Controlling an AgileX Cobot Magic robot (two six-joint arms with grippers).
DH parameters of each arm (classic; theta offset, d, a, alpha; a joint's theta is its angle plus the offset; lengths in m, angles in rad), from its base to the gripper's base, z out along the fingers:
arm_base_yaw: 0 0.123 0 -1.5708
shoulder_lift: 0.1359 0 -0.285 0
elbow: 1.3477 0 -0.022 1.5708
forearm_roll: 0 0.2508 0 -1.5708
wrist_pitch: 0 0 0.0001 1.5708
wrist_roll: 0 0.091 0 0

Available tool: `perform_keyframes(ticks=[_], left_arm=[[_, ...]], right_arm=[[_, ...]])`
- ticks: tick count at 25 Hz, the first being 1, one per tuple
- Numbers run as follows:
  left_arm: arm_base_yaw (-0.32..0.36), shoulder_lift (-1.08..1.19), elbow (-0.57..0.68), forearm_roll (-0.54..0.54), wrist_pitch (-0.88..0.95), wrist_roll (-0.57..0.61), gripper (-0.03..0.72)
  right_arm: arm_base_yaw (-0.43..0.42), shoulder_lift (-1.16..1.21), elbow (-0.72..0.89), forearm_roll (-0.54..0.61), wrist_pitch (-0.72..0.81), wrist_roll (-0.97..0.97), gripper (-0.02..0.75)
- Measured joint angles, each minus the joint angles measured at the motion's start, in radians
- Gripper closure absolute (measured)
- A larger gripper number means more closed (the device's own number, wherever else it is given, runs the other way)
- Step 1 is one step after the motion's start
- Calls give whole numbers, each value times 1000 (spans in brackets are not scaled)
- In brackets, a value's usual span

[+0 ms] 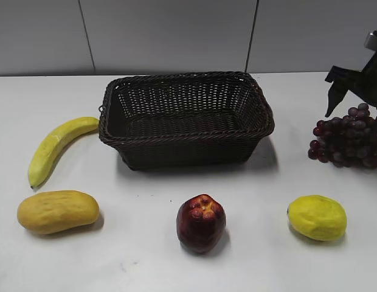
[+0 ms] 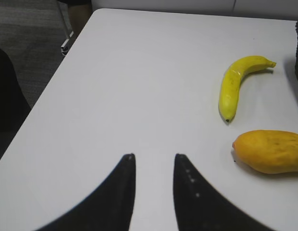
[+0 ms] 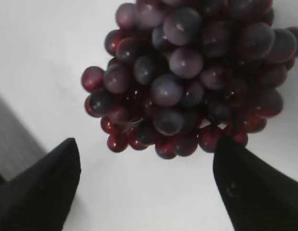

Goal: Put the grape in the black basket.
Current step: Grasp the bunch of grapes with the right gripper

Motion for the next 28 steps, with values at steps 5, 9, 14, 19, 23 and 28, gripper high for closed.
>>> perform_keyframes(ticks=[5,9,14,19,23,28], left_arm=[[0,0,0,0,0,0,473],[0,0,0,0,0,0,473],[0,0,0,0,0,0,473],[0,0,0,0,0,0,473],[0,0,0,0,0,0,473],[0,0,0,0,0,0,473]], right_arm=[[0,64,-15,-82,-6,170,94],[0,115,-20,-93,-28,219,106],[0,149,-20,-96,-93,231,183],[0,159,-23,-96,-118,233,475],[0,164,-23,-96,-118,235,687],[0,139,-23,-124,-117,235,700]])
